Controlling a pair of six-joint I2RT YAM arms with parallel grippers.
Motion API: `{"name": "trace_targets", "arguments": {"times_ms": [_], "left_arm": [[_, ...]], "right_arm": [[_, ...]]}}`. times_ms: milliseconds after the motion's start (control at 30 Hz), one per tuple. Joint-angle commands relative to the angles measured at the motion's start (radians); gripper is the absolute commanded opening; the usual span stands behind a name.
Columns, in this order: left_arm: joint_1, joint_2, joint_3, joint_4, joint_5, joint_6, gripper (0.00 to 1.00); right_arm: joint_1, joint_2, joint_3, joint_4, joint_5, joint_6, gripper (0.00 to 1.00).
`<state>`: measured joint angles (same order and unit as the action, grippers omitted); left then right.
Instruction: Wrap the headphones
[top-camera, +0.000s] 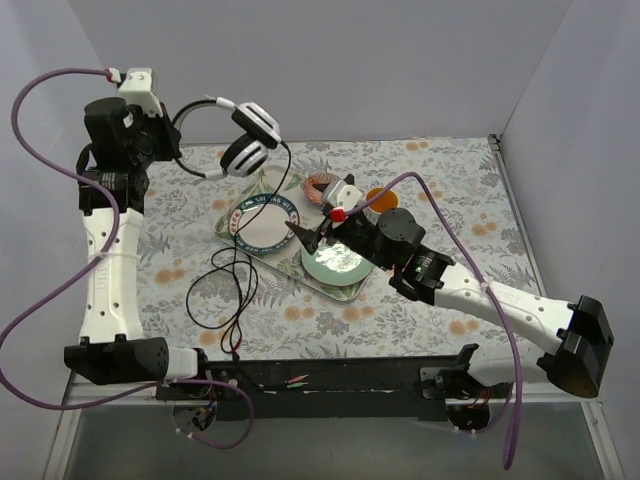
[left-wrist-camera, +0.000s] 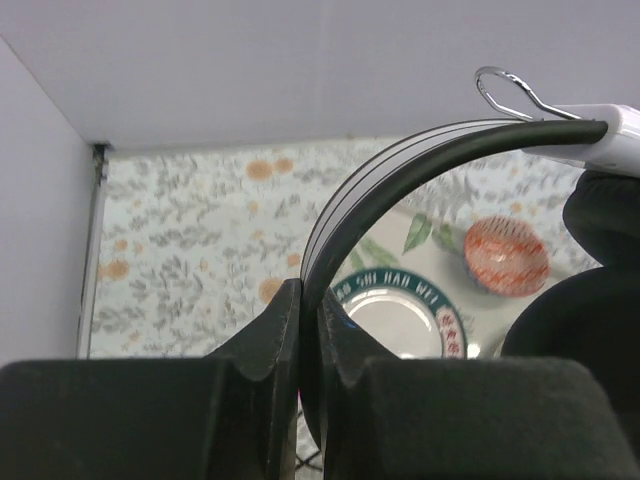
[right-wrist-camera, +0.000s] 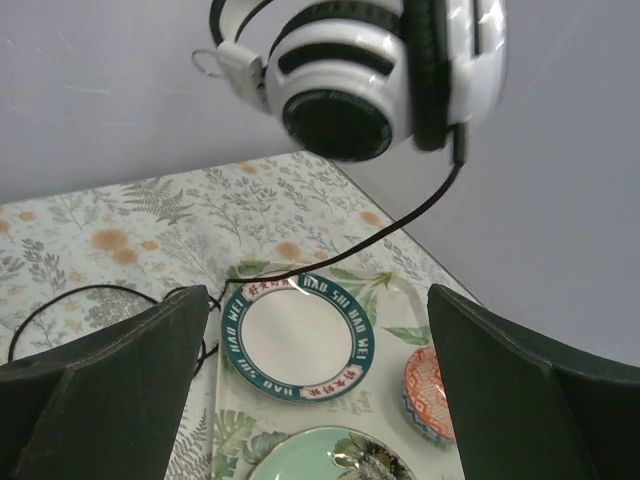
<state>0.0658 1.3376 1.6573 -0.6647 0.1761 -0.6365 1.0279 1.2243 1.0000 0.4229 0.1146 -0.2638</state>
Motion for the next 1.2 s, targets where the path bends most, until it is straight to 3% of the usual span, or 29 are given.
{"name": "trace_targets", "arguments": {"times_ms": [0, 167, 567, 667, 767, 800, 867, 900, 933, 1000, 1167], "left_arm": [[0.003, -0.041, 0.226, 0.007, 0.043, -0.140, 0.00], [0.003, -0.028, 0.393, -0.027, -0.007, -0.149, 0.00], [0.003, -0.009, 0.498, -0.036, 0.023, -0.213, 0.00], [0.005, -0.002, 0.518, -0.036, 0.033, -0.226, 0.00], [0.005, 0.005, 0.509, -0.030, 0.023, -0.227, 0.00], [0.005, 0.008, 0.503, -0.027, 0.022, -0.223, 0.00], [0.003, 0.008, 0.477, -0.018, 0.016, -0.216, 0.00], [0.003, 0.008, 0.464, -0.009, 0.013, -0.204, 0.00], [0.003, 0.005, 0.449, 0.000, 0.007, -0.197, 0.00], [0.005, 0.002, 0.388, 0.023, -0.013, -0.180, 0.00], [0.005, -0.023, 0.248, 0.059, 0.037, -0.196, 0.00]], "right_arm": [[-0.011, 0.073, 0.052, 0.100, -0.063, 0.052, 0.98], [-0.077, 0.191, 0.091, 0.220, -0.132, 0.215, 0.98], [-0.089, 0.382, 0.170, 0.287, -0.156, 0.256, 0.97], [-0.109, 0.414, 0.115, 0.303, -0.158, 0.285, 0.89], [-0.132, 0.422, 0.039, 0.332, -0.185, 0.311, 0.69], [-0.135, 0.419, 0.023, 0.332, -0.184, 0.311, 0.54], [-0.146, 0.394, -0.018, 0.320, -0.178, 0.302, 0.36], [-0.146, 0.379, -0.032, 0.309, -0.174, 0.292, 0.21], [-0.147, 0.360, -0.043, 0.283, -0.155, 0.281, 0.15], [-0.147, 0.290, -0.067, 0.248, -0.121, 0.236, 0.05], [-0.147, 0.153, -0.118, 0.218, -0.093, 0.172, 0.01]]}}
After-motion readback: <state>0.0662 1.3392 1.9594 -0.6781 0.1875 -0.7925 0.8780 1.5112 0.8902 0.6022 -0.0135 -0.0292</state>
